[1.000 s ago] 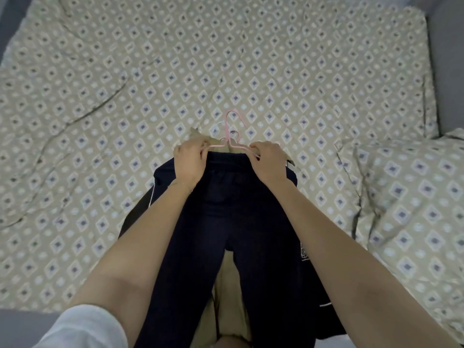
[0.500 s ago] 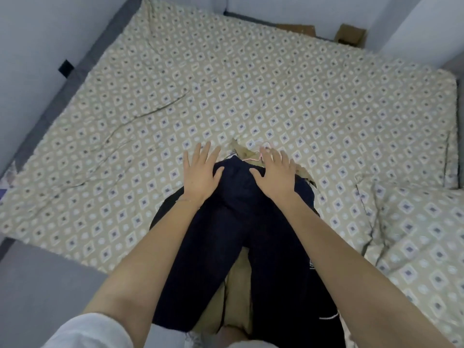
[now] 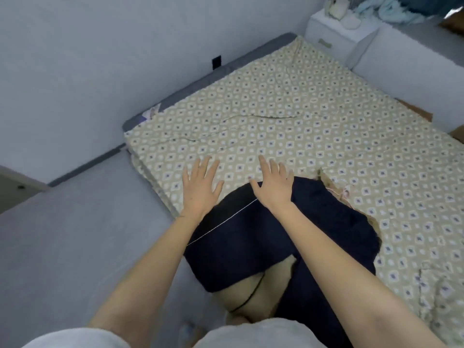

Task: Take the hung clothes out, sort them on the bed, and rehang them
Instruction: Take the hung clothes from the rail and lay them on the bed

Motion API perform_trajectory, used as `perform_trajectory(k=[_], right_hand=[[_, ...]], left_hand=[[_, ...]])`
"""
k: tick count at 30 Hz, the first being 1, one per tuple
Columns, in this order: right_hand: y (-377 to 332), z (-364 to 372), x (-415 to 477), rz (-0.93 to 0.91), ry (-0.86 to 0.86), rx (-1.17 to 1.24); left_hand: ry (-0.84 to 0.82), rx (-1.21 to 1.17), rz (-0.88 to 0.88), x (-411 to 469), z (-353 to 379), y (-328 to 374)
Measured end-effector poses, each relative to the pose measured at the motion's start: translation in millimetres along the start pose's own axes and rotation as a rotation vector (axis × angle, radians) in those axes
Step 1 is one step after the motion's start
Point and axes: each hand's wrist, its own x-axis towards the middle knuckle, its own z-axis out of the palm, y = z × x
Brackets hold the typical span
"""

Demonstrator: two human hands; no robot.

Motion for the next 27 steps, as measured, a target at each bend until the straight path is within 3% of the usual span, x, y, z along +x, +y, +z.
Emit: perform_trajectory(k=[16, 21, 27], right_hand=[[-393, 81, -207, -0.807, -0.064, -0.078], [-489, 108, -301, -1.064, -0.101, -0.091], [-574, 128, -423, -1.5, -0.098, 0.052]], left_hand=[[0.312, 0.037, -0.747, -372, -131, -288], [0.443, 0.107, -0.923, -491, -156, -338], [0.529, 0.187, -1.154, -614, -168, -358]])
